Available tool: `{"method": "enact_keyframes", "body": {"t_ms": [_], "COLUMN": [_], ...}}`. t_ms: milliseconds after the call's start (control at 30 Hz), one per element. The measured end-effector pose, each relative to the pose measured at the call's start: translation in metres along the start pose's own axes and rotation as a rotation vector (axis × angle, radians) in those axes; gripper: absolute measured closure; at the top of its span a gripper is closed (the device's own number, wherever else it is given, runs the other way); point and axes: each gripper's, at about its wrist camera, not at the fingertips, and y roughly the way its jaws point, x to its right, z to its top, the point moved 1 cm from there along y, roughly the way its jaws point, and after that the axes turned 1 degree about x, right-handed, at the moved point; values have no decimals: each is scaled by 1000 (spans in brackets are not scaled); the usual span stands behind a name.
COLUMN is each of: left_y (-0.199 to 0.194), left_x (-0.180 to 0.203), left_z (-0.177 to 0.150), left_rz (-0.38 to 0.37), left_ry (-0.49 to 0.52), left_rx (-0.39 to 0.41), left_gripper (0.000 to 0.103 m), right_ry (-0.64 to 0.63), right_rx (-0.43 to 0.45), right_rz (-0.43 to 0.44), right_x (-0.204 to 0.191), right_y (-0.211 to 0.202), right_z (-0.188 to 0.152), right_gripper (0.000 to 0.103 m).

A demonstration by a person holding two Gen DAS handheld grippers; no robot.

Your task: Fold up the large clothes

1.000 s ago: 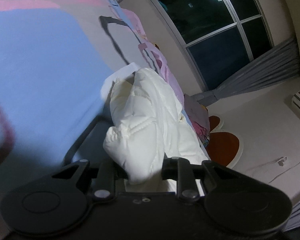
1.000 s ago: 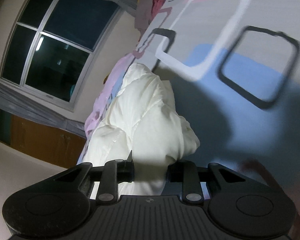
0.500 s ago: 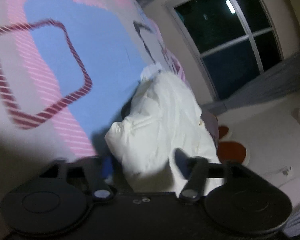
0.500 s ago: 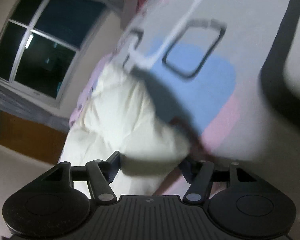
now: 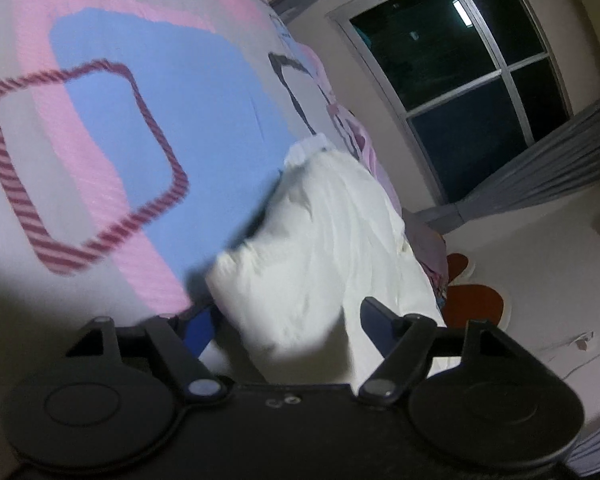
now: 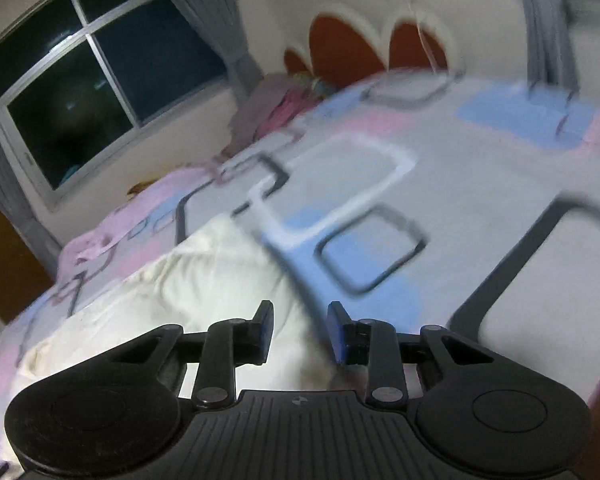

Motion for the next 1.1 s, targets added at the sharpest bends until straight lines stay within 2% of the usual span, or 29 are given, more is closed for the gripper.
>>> {"method": "enact_keyframes", "body": {"t_ms": [67,133,167,200,233,267,300,400,433,500,533,567,600,633,700,767,800,900,967,1033,1100], "left_y": [2,5,9,12,16,22,26,32,31,29,30,31,33,34,33,32,31,29,26,21,16], "left_x": [-6,-5,-2,1,4,6,6,9,13,17,16,15,13,11,9,10,10,17,27,35,48], "left_z": [-1,-2,-1,-1,-1,0,0,2,2,3,2,2,2,2,2,0,0,-1,-3,-4,-7], "left_rz": [-9,-17,-19,-25,-33,-32,-22,-43,-39,-49,-56,-54,-34,-19,-27,-26,-30,-37,-22,-29,-42], "left_ry": [6,17,25,29,28,25,20,20,50,85,85,91,98,99,97,114,114,136,190,228,276], "left_rx": [-9,-10,-18,-25,-33,-45,-57,-68,-69,-71,-79,-85,-85,-82,-73,-69,-66,-58,-46,-32,-17], "left_gripper": [30,31,32,33,37,51,59,72,74,74,74,66,52,48,48,51,60,73,76,77,81], "right_ry": [-49,-106,-133,-152,-172,-188,-207,-237,-250,-313,-300,-277,-266,-265,-261,-267,-269,-274,-281,-318,-303], "right_rx": [-79,-125,-148,-174,-206,-232,-244,-254,-261,-321,-361,-373,-375,-371,-336,-295,-292,-272,-298,-396,-398], "right_rz": [156,252,271,291,304,305,310,340,348,286,264,256,251,242,248,267,272,305,308,253,265], "right_x": [-33,-70,-85,-99,-110,-119,-127,-142,-145,-152,-148,-144,-145,-147,-153,-158,-160,-167,-172,-171,-160], "right_y": [11,23,31,38,46,54,57,65,66,80,92,99,97,95,87,72,70,67,74,97,111], "right_z": [-6,-23,-32,-41,-50,-58,-67,-78,-83,-100,-108,-111,-112,-111,-104,-100,-99,-97,-100,-119,-126], "right_gripper": [72,72,76,85,102,103,103,103,103,103,103,103,103,103,103,103,103,103,103,103,103]}}
